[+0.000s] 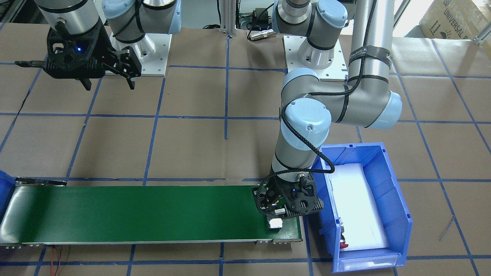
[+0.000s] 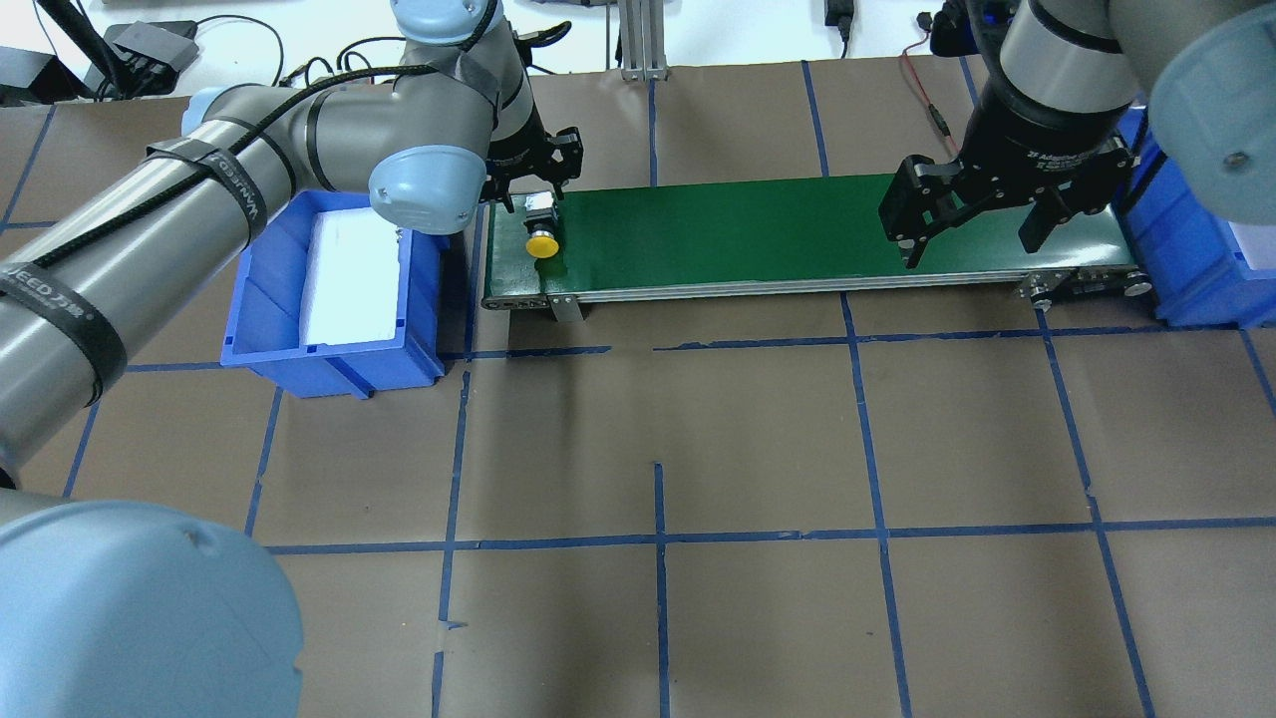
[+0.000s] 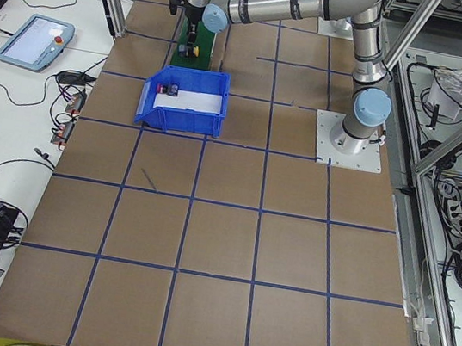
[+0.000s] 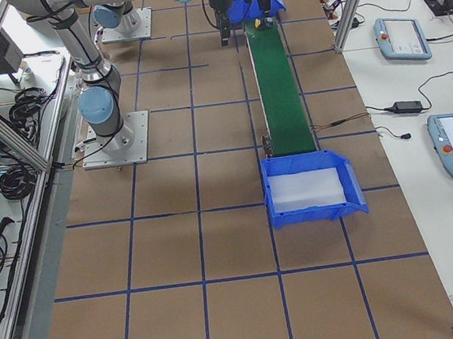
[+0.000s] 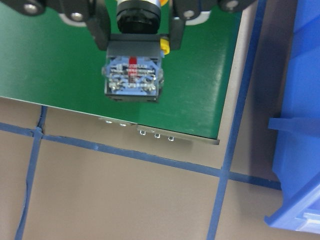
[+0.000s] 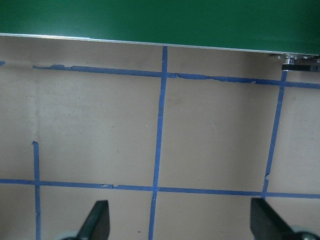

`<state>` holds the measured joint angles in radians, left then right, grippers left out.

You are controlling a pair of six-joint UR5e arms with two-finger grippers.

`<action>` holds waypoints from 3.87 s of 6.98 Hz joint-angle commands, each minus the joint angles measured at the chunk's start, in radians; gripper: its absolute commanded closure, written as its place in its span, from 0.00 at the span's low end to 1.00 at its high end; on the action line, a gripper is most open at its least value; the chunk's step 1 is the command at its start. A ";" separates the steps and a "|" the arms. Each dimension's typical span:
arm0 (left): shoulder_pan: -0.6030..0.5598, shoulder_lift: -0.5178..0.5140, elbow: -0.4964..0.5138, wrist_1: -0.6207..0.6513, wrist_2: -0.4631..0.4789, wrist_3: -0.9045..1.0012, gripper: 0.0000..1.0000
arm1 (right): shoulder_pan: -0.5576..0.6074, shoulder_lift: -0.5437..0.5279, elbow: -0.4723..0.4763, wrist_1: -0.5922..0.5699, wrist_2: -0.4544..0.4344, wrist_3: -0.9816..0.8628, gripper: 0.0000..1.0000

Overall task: Transport two buttons from left to right
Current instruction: 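Open the left gripper and raise it off the button, then reach the left gripper back into the bin and grasp the red-capped button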

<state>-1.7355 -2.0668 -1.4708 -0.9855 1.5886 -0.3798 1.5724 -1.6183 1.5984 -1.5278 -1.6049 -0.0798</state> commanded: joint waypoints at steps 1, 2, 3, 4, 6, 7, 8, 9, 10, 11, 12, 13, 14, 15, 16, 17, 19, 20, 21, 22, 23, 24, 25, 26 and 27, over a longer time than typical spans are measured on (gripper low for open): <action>0.007 0.014 0.009 -0.019 0.026 0.009 0.00 | 0.000 0.000 0.005 0.000 -0.001 0.000 0.00; 0.042 0.028 0.009 -0.037 0.063 0.078 0.00 | 0.000 -0.003 0.021 -0.008 -0.001 0.000 0.00; 0.106 0.040 0.007 -0.045 0.067 0.243 0.00 | 0.000 -0.003 0.023 -0.011 -0.001 0.000 0.00; 0.188 0.069 -0.005 -0.065 0.057 0.371 0.00 | 0.000 -0.003 0.023 -0.011 -0.001 -0.002 0.00; 0.298 0.083 -0.006 -0.070 0.053 0.584 0.00 | 0.000 -0.003 0.023 -0.012 -0.001 0.000 0.00; 0.310 0.083 -0.005 -0.071 0.053 0.660 0.00 | 0.000 -0.003 0.023 -0.012 -0.003 0.000 0.00; 0.307 0.083 -0.014 -0.074 0.053 0.791 0.00 | 0.000 -0.003 0.023 -0.012 -0.001 0.000 0.00; 0.304 0.091 -0.016 -0.079 0.048 0.856 0.00 | 0.000 -0.003 0.023 -0.012 -0.003 0.000 0.00; 0.304 0.096 -0.017 -0.082 0.001 0.927 0.00 | 0.000 -0.003 0.023 -0.012 -0.003 0.000 0.00; 0.304 0.096 -0.017 -0.090 -0.001 0.999 0.00 | 0.000 -0.003 0.023 -0.012 -0.003 0.000 0.00; 0.310 0.096 -0.022 -0.088 -0.004 1.100 0.00 | 0.000 -0.003 0.023 -0.012 -0.003 0.000 0.00; 0.297 0.097 -0.017 -0.097 -0.001 1.111 0.00 | 0.000 -0.002 0.023 -0.014 -0.003 -0.002 0.00; 0.298 0.099 0.004 -0.151 -0.004 1.086 0.00 | -0.003 0.001 0.011 -0.009 -0.004 -0.003 0.00; 0.298 0.118 0.010 -0.244 -0.004 0.997 0.00 | -0.005 0.003 0.003 -0.008 -0.022 -0.005 0.00; 0.309 0.125 0.015 -0.304 -0.002 0.937 0.00 | -0.005 0.003 0.002 -0.009 -0.023 -0.005 0.00; 0.310 0.132 0.021 -0.367 -0.001 0.962 0.00 | -0.005 0.008 -0.009 -0.009 -0.023 -0.005 0.00; 0.315 0.129 0.050 -0.371 -0.002 1.192 0.00 | -0.005 0.037 -0.041 0.001 -0.023 -0.005 0.00; 0.317 0.114 0.050 -0.369 -0.007 1.254 0.00 | -0.005 0.035 -0.038 0.000 -0.023 -0.005 0.00; 0.320 0.108 0.055 -0.354 -0.016 1.398 0.00 | -0.005 0.035 -0.038 0.002 -0.023 -0.005 0.00; 0.341 0.099 0.059 -0.357 -0.076 1.523 0.00 | -0.003 0.034 -0.038 0.000 -0.023 -0.005 0.00; 0.358 0.077 0.064 -0.354 -0.102 1.676 0.00 | 0.000 0.032 -0.037 0.000 -0.023 -0.005 0.00; 0.358 0.047 0.075 -0.337 -0.104 1.802 0.00 | 0.001 0.029 -0.035 -0.002 -0.015 -0.005 0.00; 0.358 0.016 0.089 -0.340 -0.117 1.828 0.00 | 0.009 0.029 -0.035 -0.002 -0.007 -0.006 0.00; 0.358 0.002 0.095 -0.338 -0.118 1.828 0.00 | 0.014 0.029 -0.037 -0.003 0.006 -0.021 0.00; 0.358 -0.013 0.095 -0.338 -0.116 1.829 0.00 | 0.014 0.029 -0.037 -0.006 0.025 -0.026 0.00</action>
<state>-1.3780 -2.0590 -1.3799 -1.3247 1.4735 1.4389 1.5837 -1.5890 1.5621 -1.5309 -1.6001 -0.0969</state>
